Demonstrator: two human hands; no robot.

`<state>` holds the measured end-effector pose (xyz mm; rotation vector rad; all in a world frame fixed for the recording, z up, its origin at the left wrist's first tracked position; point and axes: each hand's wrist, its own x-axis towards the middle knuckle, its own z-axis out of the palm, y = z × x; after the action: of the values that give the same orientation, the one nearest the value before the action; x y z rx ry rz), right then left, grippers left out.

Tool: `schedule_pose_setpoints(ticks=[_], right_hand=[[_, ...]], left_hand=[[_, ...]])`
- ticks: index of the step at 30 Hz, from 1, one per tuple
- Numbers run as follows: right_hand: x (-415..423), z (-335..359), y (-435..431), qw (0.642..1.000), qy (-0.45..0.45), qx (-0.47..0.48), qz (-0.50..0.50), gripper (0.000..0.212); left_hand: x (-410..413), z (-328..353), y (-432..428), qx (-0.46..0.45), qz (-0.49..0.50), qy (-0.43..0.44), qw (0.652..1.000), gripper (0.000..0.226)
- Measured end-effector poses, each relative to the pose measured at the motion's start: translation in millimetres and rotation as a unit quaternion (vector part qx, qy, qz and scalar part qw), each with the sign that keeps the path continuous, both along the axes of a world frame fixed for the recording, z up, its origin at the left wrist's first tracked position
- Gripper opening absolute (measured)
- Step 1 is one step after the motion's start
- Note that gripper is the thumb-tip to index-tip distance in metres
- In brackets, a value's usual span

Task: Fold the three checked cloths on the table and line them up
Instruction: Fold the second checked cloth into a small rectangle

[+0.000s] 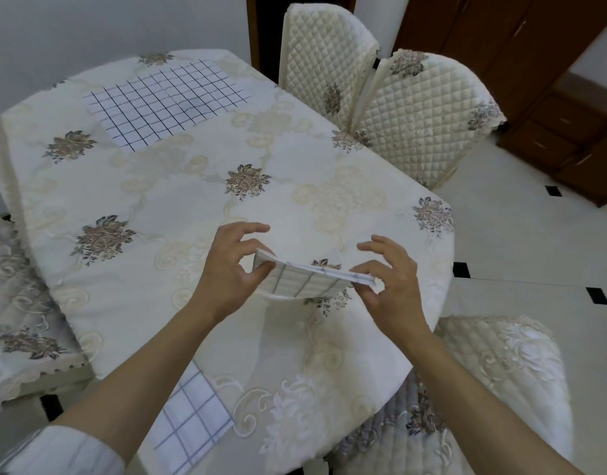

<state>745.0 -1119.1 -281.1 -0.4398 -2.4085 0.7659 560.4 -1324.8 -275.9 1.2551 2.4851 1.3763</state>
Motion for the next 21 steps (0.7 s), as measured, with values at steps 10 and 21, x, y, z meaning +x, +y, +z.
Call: schedule_pose_setpoints(ticks=[10,21], right_hand=[[6.8,12.7,7.2,0.992,0.066,0.112,-0.001,0.020],[75.3,-90.2,-24.2,0.992,-0.088,0.042,0.085,0.020]], left_hand=[[5.2,-4.0,0.4,0.049,-0.001,0.035,0.998,0.015],[50.1,-109.1,-52.3,-0.057,-0.047,0.031,0.997,0.010]])
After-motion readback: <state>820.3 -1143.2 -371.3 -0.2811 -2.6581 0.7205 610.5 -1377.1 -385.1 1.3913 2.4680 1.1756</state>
